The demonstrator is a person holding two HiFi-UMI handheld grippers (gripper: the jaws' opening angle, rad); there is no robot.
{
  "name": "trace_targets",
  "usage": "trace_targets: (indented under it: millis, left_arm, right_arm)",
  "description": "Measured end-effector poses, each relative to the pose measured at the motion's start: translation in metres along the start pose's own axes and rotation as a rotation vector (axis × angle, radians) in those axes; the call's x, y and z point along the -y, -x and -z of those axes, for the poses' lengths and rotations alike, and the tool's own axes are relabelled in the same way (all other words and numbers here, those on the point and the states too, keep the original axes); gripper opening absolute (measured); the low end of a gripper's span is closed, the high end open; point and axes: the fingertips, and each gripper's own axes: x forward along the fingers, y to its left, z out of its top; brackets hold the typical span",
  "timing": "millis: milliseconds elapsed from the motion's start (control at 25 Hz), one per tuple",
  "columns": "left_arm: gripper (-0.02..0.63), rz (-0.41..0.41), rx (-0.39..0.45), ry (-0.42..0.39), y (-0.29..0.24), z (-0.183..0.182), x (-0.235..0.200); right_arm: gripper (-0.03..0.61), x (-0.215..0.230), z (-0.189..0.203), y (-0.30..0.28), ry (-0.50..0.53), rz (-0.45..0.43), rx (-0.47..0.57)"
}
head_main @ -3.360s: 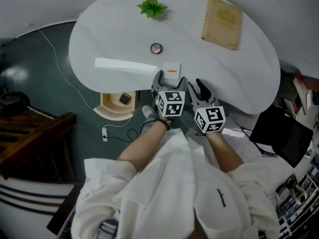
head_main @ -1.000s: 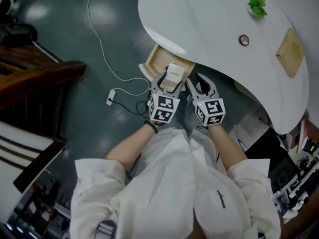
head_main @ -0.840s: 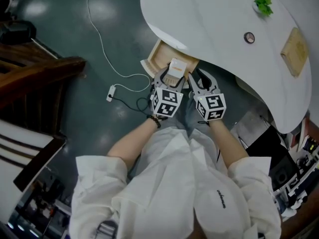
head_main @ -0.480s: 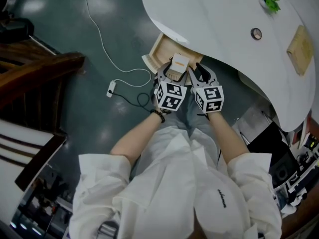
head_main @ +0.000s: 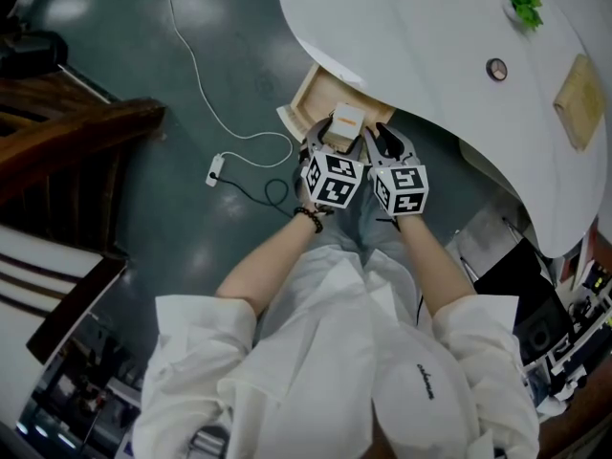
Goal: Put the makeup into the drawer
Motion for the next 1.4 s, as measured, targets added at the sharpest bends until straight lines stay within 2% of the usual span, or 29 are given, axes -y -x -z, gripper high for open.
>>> trace_targets:
  millis: [440, 680, 880, 1040, 1200, 1400]
  left_arm:
    - [0.31, -0.029, -0.059, -0.077, -0.006, 0.006, 0.004]
    - [0.297, -0.023, -0.044, -0.104, -0.001, 0.005, 0.006]
    - [0.209, -0.016, 0.065, -0.137, 0.03, -0.018, 0.008]
    - [0.055, 0.028, 0.173, -0.172, 0.061, -0.053, 0.03]
    - [0.028, 0.082, 0.289, -0.187, 0.082, -0.103, 0.067]
    - [0.027, 0.145, 0.371, -0.245, 0.078, -0.166, 0.121]
  right_arm:
    - [0.114, 0.002, -0.007, 0.005, -0.003, -0.004, 0.019]
    - [0.114, 0.001, -0.011, 0.016, -0.001, -0.011, 0.032]
    - [0.112, -0.007, -0.029, 0.043, 0.002, -0.028, 0.078]
    - [0.093, -0.004, -0.054, 0.075, 0.004, -0.017, 0.136]
    - [0.086, 0.016, -0.08, 0.11, -0.015, 0.014, 0.205]
    - [0.084, 0.061, -0.109, 0.152, -0.036, 0.087, 0.278]
